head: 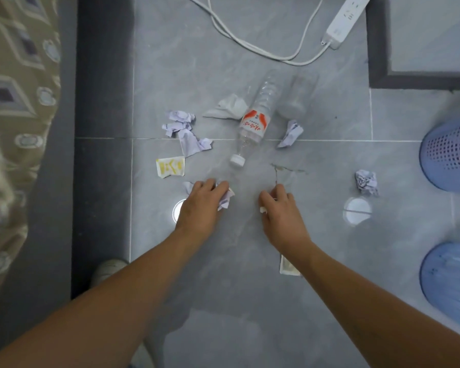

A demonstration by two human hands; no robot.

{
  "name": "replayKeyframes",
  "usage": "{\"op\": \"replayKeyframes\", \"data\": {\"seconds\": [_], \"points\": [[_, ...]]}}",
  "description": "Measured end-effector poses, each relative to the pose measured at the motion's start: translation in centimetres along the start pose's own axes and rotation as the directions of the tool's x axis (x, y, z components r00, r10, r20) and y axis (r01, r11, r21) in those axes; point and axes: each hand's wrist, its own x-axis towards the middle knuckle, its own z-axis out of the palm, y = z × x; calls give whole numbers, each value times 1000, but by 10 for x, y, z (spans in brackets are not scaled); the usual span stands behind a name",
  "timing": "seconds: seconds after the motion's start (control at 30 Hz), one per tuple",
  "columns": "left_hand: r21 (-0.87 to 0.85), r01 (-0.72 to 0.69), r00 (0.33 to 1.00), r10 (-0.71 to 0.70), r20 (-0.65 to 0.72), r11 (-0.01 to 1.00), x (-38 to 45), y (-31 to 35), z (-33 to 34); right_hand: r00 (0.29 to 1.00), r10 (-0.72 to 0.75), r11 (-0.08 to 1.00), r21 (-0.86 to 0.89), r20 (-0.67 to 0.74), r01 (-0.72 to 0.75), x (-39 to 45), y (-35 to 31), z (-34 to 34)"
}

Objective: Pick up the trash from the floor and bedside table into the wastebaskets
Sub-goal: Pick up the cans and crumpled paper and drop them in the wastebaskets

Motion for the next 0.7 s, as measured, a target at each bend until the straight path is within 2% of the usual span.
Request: {"op": "replayKeyframes", "data": {"seconds": [0.1,0.23,0.4,0.57,0.63,0.7], "points": [[-91,-5,999,2,-38,996,-4,0,-3,999,35,998,59,-10,-34,-13,13,-10],[-170,-76,997,70,-41,983,-25,22,-18,988,123,967,236,-97,-97,-47,18,-38],[-289,-138,990,136,-27,947,-58,113,-59,928,320,878,429,-191,-214,-116,13,-99],[-404,-239,962,271,22,883,-85,256,-91,780,517,768,594,-353,-239,-189,28,-203],[-448,-258,949,312,49,856,-91,318,-96,685,572,757,612,-451,-229,-214,52,-248],[-474,-281,932,356,75,834,-95,377,-97,559,649,727,638,-516,-254,-239,92,-284]]}}
